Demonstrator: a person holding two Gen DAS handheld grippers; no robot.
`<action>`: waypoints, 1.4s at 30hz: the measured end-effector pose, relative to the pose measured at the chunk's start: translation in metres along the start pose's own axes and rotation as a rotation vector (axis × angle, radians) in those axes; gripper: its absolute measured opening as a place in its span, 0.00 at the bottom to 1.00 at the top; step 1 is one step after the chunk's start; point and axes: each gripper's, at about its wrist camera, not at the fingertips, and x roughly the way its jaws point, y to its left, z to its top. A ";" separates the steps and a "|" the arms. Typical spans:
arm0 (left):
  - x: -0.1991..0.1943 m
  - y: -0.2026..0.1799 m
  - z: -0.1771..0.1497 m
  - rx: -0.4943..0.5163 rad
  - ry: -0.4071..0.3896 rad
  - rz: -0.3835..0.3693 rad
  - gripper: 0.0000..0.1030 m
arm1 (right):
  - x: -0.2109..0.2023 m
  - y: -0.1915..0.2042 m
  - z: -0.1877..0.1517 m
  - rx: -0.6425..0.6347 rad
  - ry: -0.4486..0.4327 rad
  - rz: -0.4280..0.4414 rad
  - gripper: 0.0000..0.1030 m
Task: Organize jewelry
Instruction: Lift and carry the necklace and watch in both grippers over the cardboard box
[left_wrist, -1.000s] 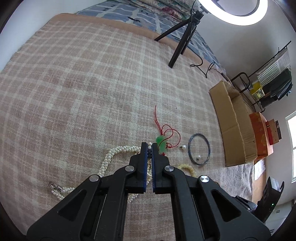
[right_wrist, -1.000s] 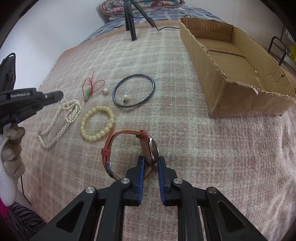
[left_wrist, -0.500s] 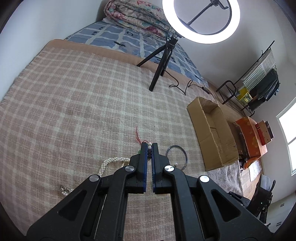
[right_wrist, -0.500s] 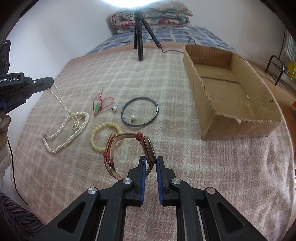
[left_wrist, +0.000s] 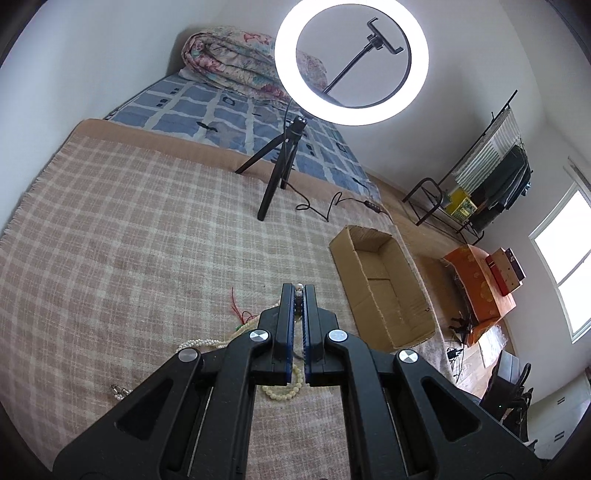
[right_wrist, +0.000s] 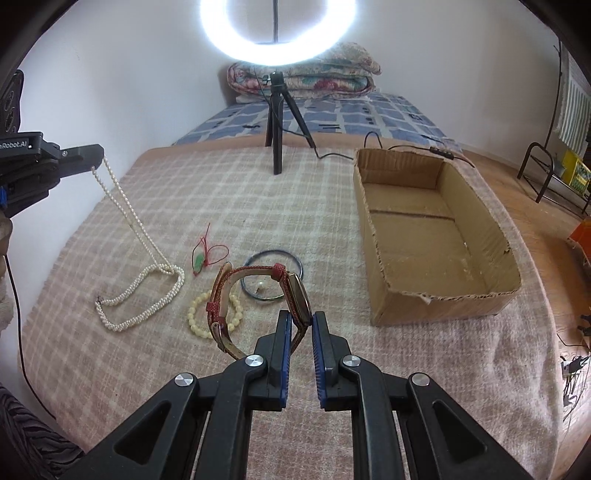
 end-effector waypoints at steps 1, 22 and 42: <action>-0.003 -0.003 0.002 0.002 -0.007 -0.008 0.01 | -0.002 -0.002 0.001 0.004 -0.005 0.000 0.09; -0.001 -0.080 0.049 0.102 -0.064 -0.076 0.01 | -0.034 -0.047 0.026 0.100 -0.117 -0.035 0.09; 0.096 -0.189 0.072 0.176 -0.005 -0.165 0.01 | -0.014 -0.120 0.043 0.182 -0.096 -0.157 0.09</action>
